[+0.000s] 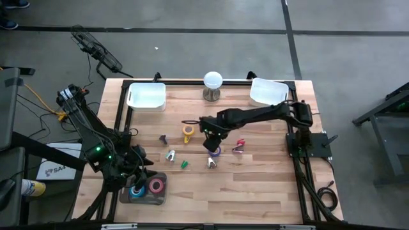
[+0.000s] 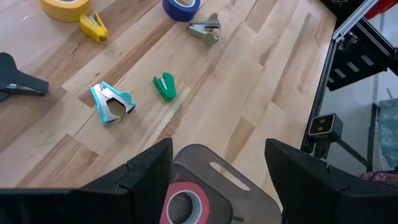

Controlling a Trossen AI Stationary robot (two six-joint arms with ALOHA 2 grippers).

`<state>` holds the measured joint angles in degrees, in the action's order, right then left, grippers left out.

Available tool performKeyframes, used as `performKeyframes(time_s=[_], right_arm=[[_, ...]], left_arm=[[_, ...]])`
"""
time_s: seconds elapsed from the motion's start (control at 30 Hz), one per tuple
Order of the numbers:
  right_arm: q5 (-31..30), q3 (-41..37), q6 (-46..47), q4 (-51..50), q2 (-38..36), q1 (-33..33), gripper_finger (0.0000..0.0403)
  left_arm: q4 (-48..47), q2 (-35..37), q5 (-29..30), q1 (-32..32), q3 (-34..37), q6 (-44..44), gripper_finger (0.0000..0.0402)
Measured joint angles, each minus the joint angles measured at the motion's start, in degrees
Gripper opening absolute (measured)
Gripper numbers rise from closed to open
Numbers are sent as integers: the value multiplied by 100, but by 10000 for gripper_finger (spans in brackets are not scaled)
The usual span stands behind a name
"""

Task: Pick and place Stapler, Stapler remover, tape
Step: Put the dark blue tape into the black bin

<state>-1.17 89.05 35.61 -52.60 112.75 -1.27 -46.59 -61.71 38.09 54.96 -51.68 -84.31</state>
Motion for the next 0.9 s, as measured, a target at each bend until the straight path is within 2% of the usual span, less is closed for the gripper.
performKeyframes(time_s=[0.13, 0.27, 0.47, 0.63, 0.9], right_arm=[[67, -189, 27, 103, -2, 58, 149], [36, -347, 43, 284, -6, 98, 184], [297, -725, 449, 468, -4, 93, 230], [571, -1103, 664, 840, -4, 95, 235], [562, -1493, 1000, 1371, -11, 93, 234]], left_arm=[[0, 0, -2, 0, 0, 0, 250], [-8, 0, -4, 0, 0, 4, 250], [-31, 0, -7, 0, 0, 36, 250], [-33, 0, -7, 0, 0, 44, 250], [-44, 0, -9, 0, 0, 44, 250]])
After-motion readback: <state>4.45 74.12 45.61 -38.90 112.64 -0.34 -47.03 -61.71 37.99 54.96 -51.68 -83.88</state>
